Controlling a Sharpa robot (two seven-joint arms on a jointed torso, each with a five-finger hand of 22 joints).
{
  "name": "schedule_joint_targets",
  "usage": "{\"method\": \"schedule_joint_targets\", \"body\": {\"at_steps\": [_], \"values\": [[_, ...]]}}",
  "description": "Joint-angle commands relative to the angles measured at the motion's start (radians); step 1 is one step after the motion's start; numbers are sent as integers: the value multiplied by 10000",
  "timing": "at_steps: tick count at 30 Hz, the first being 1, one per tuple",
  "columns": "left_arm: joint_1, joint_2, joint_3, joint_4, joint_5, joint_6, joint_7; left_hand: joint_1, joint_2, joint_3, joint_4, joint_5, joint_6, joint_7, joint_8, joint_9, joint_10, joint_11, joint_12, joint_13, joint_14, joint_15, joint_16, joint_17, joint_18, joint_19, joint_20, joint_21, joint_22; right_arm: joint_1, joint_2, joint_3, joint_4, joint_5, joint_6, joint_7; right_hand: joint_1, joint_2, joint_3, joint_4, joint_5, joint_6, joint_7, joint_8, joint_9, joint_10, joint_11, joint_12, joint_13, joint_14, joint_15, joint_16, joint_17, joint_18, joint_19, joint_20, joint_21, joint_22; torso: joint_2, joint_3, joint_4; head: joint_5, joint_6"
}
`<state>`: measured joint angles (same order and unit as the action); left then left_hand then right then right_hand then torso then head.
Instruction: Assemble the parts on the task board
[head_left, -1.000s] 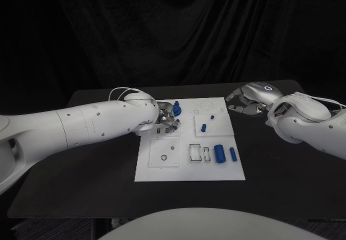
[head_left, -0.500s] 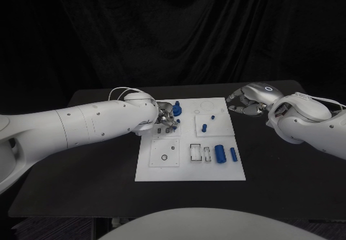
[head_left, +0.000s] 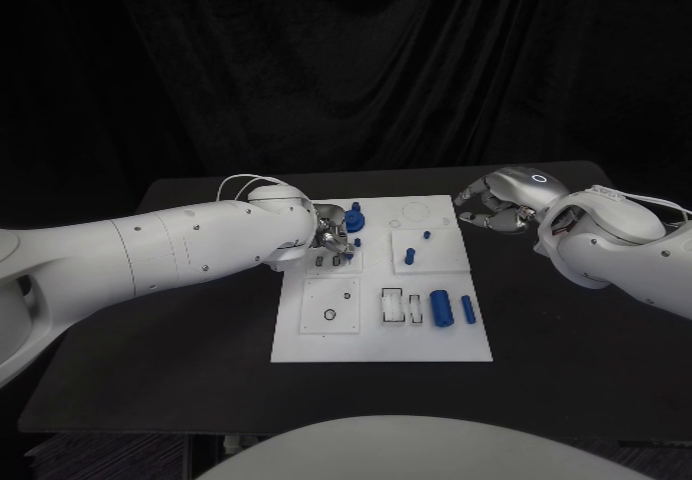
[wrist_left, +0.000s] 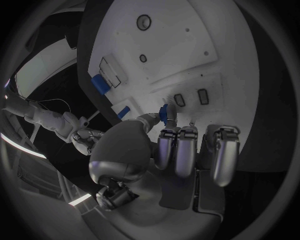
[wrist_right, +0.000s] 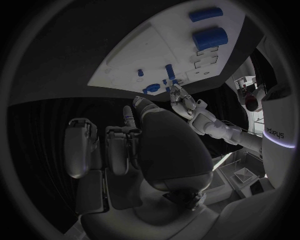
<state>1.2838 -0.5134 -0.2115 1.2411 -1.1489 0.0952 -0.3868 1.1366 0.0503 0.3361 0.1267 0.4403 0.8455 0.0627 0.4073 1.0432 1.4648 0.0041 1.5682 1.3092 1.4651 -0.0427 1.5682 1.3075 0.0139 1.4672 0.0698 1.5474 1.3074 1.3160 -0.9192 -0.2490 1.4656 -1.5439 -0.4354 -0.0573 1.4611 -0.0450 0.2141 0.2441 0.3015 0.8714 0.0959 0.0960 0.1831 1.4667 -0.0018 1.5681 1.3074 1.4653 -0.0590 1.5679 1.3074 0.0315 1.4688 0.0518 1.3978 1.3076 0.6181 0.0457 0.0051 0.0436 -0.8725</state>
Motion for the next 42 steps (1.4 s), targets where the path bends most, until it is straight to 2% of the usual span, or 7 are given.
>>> {"method": "schedule_joint_targets", "body": {"at_steps": [1,8,11,17,31,35,42], "values": [[-44,12,-5,21,19,127,83,-13,-58,79,-2,52,51,-2,-62,20,1060,-84,26,2616,1057,-85,26,2632,17,558,-80,-63,2101,-26,-14,6,-1,2,136,-221,80,1,58,-14,28,67,27,-45,-11,1031,62,20,2626,1055,20,29,2634,121,195,13,-69,2053,2,-1,-2,31,-2],[-68,-60,-5,101,19,37,187,-130,-121,338,-99,104,110,-5,-87,120,1060,-86,26,2616,1057,-84,26,2632,18,555,-78,-69,2101,-26,-11,6,10,3,140,-234,83,3,79,-12,38,16,56,-97,-36,1027,78,17,2622,1055,28,29,2634,126,184,18,-95,2045,2,1,-6,43,-2],[-86,-137,-5,148,19,-160,380,-168,-138,492,-173,119,164,-20,-80,188,1060,-95,26,2616,1057,-86,26,2632,22,543,-82,-79,2090,-26,-21,6,16,3,138,-246,84,14,98,-8,70,-10,71,-127,-51,1021,89,13,2617,1055,35,29,2634,127,181,23,-103,2043,-2,5,19,26,-2],[-152,-423,-5,372,19,-613,616,-299,-212,751,-295,141,376,-59,-11,345,1060,-126,26,2616,1057,-109,26,2632,23,541,-95,-84,2093,-26,-37,6,29,3,141,-268,93,21,118,-11,112,-17,79,-144,-60,1016,96,9,2612,1055,42,29,2634,129,179,28,-110,2041,-2,3,16,15,-2],[-357,-1139,-6,1048,19,-1521,370,-470,-310,939,-352,163,560,-107,7,452,1060,-165,26,2616,1057,-140,26,2632,42,483,-121,-128,2034,-26,-66,6,38,4,199,-352,115,18,144,-27,180,-11,82,-158,-69,1006,100,2,2603,1055,48,29,2634,130,176,34,-119,2038,-8,6,-17,75,-2],[-394,-1258,-6,1171,19,-1820,374,-644,-353,1072,-361,-137,739,-153,9,556,1060,-210,26,2616,1057,-181,26,2632,30,522,-159,-109,2080,-26,-65,6,33,4,230,-376,122,15,153,-33,203,-7,81,-162,-71,1000,101,-3,2597,1055,49,29,2634,133,170,35,-133,2034,-11,7,-5,82,-2],[-472,-1355,-6,1230,19,-2295,381,-650,-349,1090,-368,-163,758,-162,10,568,1060,-215,26,2616,1057,-186,26,2632,32,517,-164,-113,2075,-26,-51,6,26,4,268,-408,130,14,165,-40,231,-2,79,-167,-74,998,101,-4,2596,1055,50,29,2634,140,158,37,-161,2025,-15,1,2,79,-2]]}}
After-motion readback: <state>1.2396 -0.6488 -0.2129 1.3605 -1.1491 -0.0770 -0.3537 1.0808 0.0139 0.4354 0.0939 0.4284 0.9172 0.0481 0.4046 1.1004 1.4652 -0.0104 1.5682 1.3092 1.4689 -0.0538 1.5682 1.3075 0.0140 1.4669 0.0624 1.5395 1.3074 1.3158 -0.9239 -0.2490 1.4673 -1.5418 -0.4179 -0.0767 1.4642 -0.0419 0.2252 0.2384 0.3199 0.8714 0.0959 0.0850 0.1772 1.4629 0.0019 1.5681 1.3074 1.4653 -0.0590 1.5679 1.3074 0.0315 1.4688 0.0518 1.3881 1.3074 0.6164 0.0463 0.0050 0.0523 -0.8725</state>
